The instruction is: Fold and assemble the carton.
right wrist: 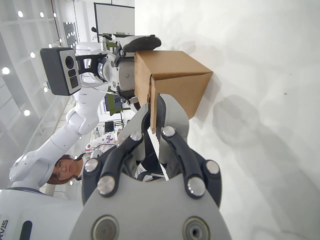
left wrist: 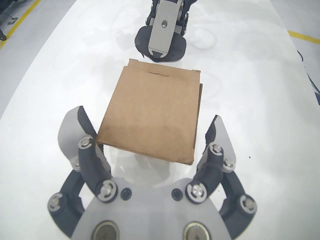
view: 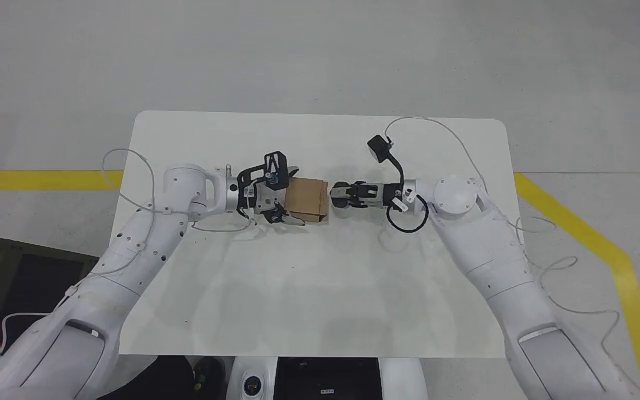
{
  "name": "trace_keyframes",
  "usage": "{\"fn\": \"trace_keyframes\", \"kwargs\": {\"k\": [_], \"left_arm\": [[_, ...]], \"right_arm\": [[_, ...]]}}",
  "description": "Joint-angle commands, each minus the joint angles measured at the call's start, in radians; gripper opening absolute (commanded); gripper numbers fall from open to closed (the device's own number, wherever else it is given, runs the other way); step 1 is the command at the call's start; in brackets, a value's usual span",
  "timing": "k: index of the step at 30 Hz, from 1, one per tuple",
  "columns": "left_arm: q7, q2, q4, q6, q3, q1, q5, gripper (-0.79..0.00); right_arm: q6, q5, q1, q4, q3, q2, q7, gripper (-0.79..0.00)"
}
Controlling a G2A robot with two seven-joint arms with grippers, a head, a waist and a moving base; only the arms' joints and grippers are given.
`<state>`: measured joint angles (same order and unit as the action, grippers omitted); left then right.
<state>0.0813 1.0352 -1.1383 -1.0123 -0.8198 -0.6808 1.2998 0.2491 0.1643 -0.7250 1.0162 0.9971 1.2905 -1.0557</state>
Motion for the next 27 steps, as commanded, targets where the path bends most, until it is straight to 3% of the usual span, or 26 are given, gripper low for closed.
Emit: {"fn": "trace_keyframes", "kwargs": {"k": [1,27], "left_arm": [[0.001,0.0,-0.001,0.0,0.0,0.0,0.0,0.0],[-0.006,0.003,-0.003,0.0,0.004,0.001,-0.003,0.0]], "right_arm": [[-0.013,-0.012,-0.012,0.018,0.007,-0.005,0.003,-0.785],[-0.012,0.012,0.049,-0.038,-0.091,0.032,-0.014,-0.785]]}}
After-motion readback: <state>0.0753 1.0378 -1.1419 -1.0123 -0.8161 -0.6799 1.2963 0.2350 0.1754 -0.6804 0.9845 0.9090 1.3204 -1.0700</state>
